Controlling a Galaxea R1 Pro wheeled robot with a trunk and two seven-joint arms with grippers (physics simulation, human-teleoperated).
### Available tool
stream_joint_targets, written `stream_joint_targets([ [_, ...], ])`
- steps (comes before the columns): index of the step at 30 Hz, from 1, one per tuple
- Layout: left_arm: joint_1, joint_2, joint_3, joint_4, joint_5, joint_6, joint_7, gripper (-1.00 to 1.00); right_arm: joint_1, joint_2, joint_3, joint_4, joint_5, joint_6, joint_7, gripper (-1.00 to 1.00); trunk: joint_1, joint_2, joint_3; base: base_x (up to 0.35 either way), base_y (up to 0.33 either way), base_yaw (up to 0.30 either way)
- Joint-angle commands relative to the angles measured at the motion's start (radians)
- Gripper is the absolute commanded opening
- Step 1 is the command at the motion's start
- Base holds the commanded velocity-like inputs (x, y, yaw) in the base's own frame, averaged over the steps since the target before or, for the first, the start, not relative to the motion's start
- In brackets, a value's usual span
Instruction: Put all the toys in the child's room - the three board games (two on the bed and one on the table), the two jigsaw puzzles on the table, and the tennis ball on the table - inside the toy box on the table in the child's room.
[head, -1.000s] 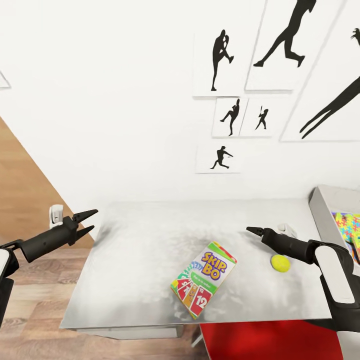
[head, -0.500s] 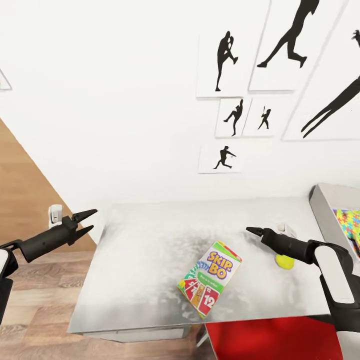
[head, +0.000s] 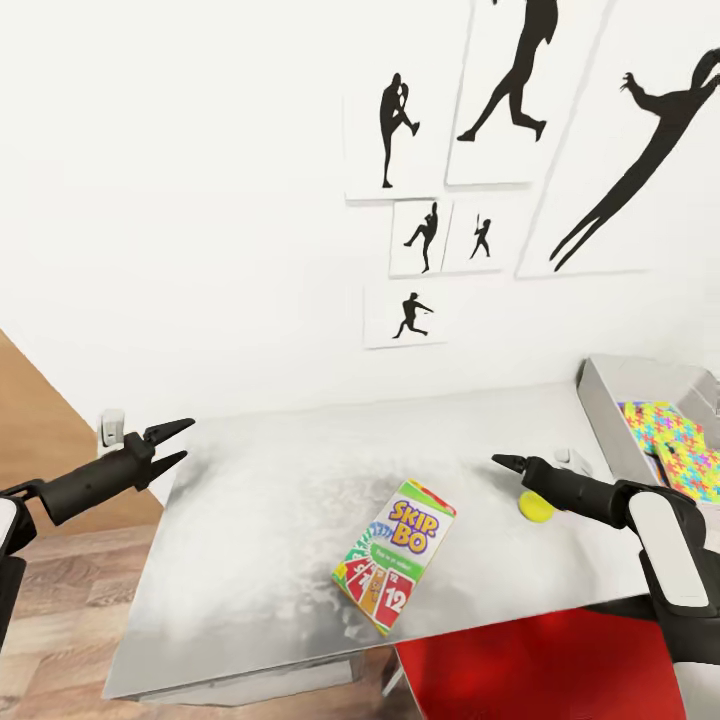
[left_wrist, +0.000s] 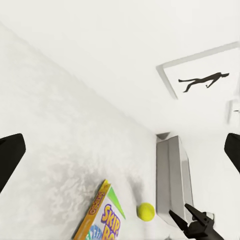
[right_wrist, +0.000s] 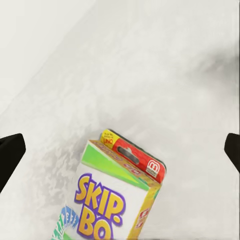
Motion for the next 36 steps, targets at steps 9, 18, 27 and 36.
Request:
stream_joint_targets([
  [9, -0.001, 0.0, 0.001, 0.001, -0.011, 0.004, -0.004, 1.0, 0.001, 0.004, 0.011, -0.004, -0.007, 0.005, 0.001, 1.0, 0.001, -0.002, 0.009, 0.0, 0.001, -0.18],
  [18, 0.0, 0.0, 0.003, 0.003, -0.015, 0.004, -0.002, 1.0, 0.001, 0.033, 0.077, 0.001, -0.006, 0.005, -0.002, 1.0, 0.001, -0.002, 0.021, 0.0, 0.0, -0.153],
  [27, 0.006, 0.0, 0.015, 0.003, -0.016, 0.003, -0.001, 1.0, 0.0, 0.065, 0.137, 0.003, -0.005, 0.005, -0.028, 1.0, 0.001, -0.002, 0.035, 0.0, 0.0, -0.12],
  [36, 0.008, 0.0, 0.017, 0.003, -0.017, 0.003, 0.0, 1.0, 0.0, 0.072, 0.152, 0.004, -0.004, 0.005, -0.033, 1.0, 0.001, -0.002, 0.048, 0.0, 0.0, -0.052],
])
